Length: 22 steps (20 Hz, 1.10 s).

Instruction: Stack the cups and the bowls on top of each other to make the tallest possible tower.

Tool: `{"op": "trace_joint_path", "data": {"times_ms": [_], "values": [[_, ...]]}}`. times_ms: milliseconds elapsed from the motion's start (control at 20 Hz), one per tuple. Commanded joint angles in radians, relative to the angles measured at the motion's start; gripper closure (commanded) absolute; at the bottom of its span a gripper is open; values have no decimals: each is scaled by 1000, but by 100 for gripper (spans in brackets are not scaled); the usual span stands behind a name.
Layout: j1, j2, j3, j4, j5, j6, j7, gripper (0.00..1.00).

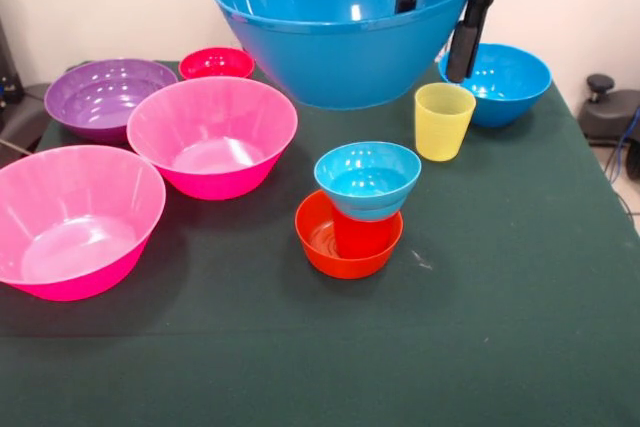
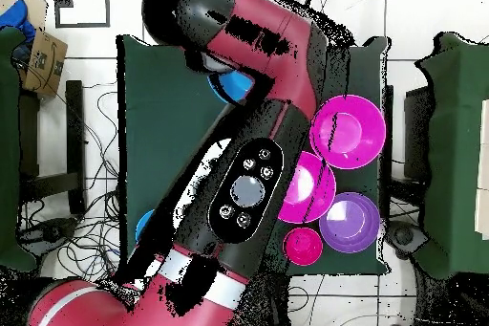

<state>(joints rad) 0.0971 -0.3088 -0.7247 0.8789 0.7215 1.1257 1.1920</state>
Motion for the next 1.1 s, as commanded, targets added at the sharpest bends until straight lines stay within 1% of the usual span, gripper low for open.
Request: {"op": "trace_joint_path", "data": {"times_ms": [50, 100, 300, 650, 850, 1100], "values": [[12, -13, 164, 138, -78, -117, 94, 100], [13, -14, 177, 159, -73, -139, 94, 100], [16, -16, 195, 190, -78, -180, 88, 100], [16, -1, 203, 181, -100, -203, 106, 100], [20, 1, 224, 206, -104, -244, 111, 100], [29, 35, 232, 218, -106, -260, 159, 100]]}}
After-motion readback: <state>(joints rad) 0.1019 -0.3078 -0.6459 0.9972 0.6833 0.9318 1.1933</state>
